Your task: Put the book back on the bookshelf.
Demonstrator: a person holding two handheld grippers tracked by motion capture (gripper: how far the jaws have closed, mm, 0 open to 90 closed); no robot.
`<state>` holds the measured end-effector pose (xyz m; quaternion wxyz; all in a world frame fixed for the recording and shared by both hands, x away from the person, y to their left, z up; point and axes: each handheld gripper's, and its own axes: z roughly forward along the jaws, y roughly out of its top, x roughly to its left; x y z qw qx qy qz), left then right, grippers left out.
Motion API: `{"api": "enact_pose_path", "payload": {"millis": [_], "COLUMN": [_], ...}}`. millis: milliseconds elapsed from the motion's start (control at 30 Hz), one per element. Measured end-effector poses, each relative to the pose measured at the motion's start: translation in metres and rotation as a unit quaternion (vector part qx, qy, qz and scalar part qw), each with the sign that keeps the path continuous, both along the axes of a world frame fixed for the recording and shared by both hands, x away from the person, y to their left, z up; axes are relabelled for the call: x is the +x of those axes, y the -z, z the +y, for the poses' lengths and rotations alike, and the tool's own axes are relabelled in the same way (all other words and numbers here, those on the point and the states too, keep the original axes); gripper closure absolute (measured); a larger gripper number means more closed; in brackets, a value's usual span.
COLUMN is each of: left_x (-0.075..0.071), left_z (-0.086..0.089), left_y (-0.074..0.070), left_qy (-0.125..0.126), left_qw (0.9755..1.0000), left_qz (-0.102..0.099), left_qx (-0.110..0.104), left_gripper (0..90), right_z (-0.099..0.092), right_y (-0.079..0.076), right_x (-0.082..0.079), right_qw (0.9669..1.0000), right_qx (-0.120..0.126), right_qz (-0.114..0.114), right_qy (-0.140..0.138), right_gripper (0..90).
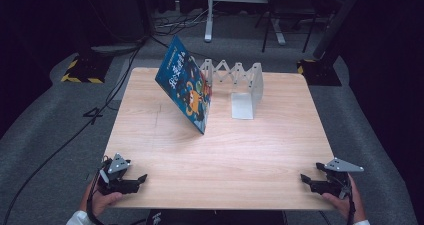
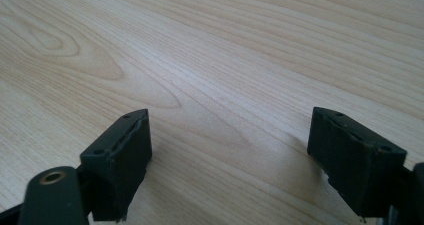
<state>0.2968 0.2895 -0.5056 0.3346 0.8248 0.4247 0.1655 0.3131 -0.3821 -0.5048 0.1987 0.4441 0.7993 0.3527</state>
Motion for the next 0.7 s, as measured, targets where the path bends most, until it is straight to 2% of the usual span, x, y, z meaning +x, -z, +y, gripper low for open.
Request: {"api": "enact_pose_path", "payload": {"millis": [700], "left_x": [0.0004], "left_z": [0.0001], "left_y": [0.0000], "left_qy": [-0.003], "left_qw": [1.0000], "left_qz": [0.001], "left_qx": [-0.002], "left_gripper": [16.5], "right_z": [0.0000], "right_y": [0.0000], "right_x": [0.0000], "right_qw": [1.0000], "right_qx": [0.000], "right_qz": [0.000], "right_qy": [0.000], "right_gripper": [18.0]}}
